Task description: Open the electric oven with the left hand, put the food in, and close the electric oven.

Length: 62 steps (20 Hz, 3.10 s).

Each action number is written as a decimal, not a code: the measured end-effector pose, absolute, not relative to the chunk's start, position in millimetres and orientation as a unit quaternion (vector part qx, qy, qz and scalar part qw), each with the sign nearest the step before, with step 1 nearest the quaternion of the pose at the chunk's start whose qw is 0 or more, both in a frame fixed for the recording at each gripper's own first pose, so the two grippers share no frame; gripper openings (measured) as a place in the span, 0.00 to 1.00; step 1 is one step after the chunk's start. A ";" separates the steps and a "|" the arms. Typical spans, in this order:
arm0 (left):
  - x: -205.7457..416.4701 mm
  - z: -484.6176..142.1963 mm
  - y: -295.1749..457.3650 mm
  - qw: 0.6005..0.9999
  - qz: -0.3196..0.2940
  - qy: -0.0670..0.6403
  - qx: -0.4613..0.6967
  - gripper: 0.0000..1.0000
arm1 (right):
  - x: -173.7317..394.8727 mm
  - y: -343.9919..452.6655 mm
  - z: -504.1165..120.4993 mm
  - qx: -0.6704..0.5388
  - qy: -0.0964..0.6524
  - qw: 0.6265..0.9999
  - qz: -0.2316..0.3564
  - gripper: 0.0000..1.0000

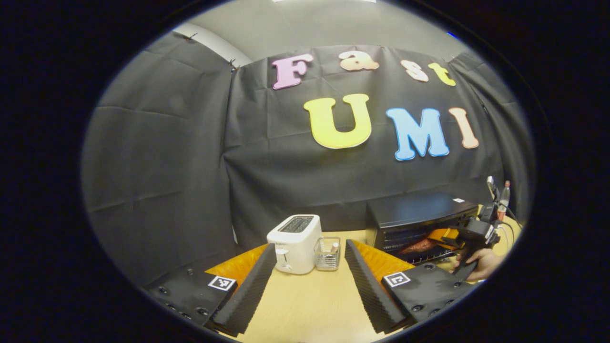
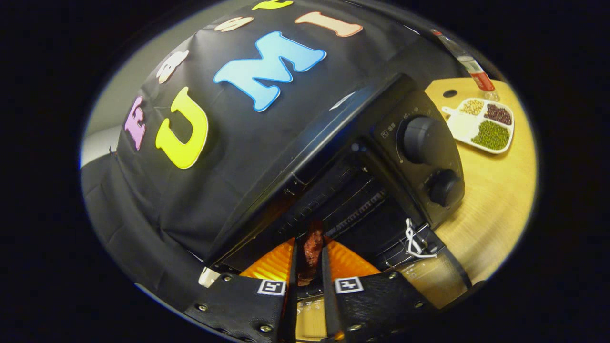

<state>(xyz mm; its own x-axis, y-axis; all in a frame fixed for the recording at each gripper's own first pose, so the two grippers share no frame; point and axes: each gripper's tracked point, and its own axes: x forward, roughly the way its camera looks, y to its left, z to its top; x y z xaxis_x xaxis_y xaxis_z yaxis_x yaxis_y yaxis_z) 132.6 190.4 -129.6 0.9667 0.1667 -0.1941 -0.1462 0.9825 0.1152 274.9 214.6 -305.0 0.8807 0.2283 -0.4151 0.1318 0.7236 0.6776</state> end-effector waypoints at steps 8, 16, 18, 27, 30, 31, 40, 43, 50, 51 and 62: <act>126.8 -124.2 161.4 0.992 0.060 0.098 0.045 0.90 | 260.9 183.3 -275.9 0.295 0.225 0.928 0.036 0.97; 122.3 -141.4 83.6 0.994 0.004 0.111 0.019 0.90 | 204.4 124.2 -200.9 0.177 0.172 0.967 0.070 0.96; 118.5 -150.0 62.0 0.993 -0.012 0.120 0.017 0.97 | 189.2 107.8 -186.2 0.154 0.160 0.972 0.071 0.96; 102.6 -226.9 -22.5 0.975 -0.078 0.206 0.015 0.98 | 112.8 52.2 -136.3 0.088 0.119 0.987 0.057 0.96; 101.0 -259.2 -47.4 0.964 -0.099 0.246 -0.001 1.00 | 90.4 33.5 -123.8 0.081 0.109 0.990 0.034 0.96; 102.2 -272.7 -55.7 0.959 -0.106 0.262 -0.005 1.00 | 82.8 27.8 -121.4 0.080 0.107 0.991 0.027 0.96; 110.9 -352.1 -106.4 0.920 -0.160 0.357 0.025 0.97 | 43.6 -19.9 -109.7 0.050 0.106 0.993 -0.033 0.96; 116.0 -370.0 -111.4 0.911 -0.154 0.381 0.017 0.95 | 39.0 -25.7 -106.9 0.050 0.107 0.992 -0.045 0.96; 132.6 -395.2 -95.0 0.908 -0.129 0.398 0.029 0.98 | 36.1 -15.7 -113.0 0.041 0.123 0.991 -0.038 0.96; 132.8 -398.3 -94.0 0.906 -0.127 0.402 0.028 0.98 | 35.8 -14.0 -110.9 0.036 0.120 0.991 -0.034 0.97; 141.1 -367.4 -90.4 0.924 -0.105 0.367 0.008 1.00 | 35.4 -8.1 -113.1 0.044 0.121 0.991 -0.021 0.96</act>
<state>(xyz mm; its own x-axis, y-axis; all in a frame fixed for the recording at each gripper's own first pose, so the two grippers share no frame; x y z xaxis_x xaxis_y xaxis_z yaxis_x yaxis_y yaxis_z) 141.1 -90.4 -367.4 0.7080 -0.1891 -0.6805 0.2007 0.9776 -0.0629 35.4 -8.1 -113.1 0.9696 -0.0316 -0.2427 0.0531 0.9952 0.0825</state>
